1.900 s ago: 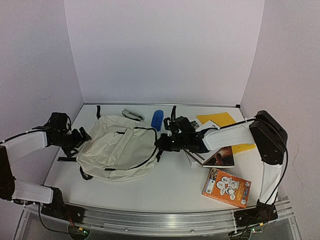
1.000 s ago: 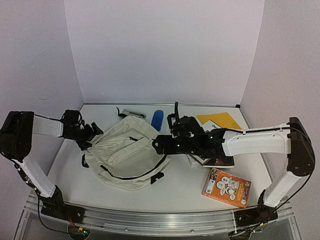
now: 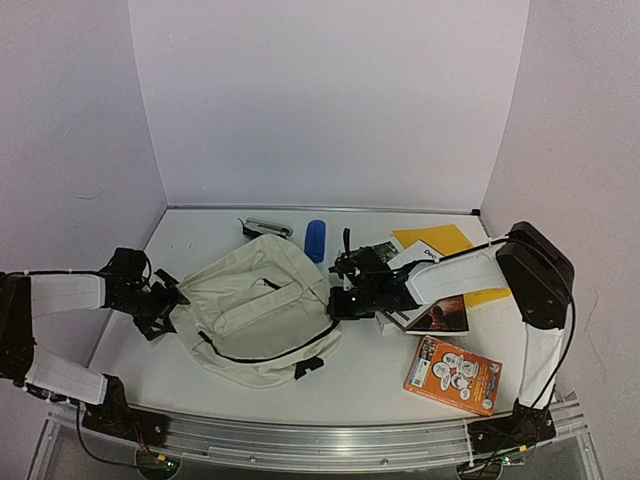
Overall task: Pack the student bag
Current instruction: Adjust the student bag at the center of the board.
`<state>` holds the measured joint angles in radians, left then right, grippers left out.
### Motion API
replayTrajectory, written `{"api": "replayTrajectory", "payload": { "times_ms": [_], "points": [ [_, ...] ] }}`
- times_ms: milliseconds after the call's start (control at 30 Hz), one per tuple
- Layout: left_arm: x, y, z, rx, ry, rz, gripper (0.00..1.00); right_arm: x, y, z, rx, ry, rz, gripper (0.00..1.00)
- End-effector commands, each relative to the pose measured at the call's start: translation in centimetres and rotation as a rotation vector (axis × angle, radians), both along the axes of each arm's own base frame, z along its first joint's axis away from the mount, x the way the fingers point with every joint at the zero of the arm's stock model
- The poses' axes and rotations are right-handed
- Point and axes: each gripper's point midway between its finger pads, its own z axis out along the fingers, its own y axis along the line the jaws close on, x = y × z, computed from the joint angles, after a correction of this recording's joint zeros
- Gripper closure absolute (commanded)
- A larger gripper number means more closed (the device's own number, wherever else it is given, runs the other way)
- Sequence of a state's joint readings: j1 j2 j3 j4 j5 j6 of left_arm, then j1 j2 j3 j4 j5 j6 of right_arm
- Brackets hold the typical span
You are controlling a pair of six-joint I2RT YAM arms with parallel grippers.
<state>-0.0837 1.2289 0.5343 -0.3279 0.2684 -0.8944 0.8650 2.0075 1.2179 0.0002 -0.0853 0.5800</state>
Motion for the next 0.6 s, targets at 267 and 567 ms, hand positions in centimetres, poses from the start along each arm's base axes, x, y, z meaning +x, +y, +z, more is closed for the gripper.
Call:
{"api": "replayTrajectory", "payload": {
  "times_ms": [267, 567],
  "points": [
    [6.8, -6.3, -0.1, -0.103, -0.134, -0.171, 0.26, -4.4, -2.9, 3.2, 0.124, 0.045, -0.107, 1.00],
    [10.4, -10.2, 2.1, -0.216, -0.259, -0.273, 0.35, -5.9, -3.6, 5.2, 0.172, 0.039, -0.145, 0.93]
  ]
}}
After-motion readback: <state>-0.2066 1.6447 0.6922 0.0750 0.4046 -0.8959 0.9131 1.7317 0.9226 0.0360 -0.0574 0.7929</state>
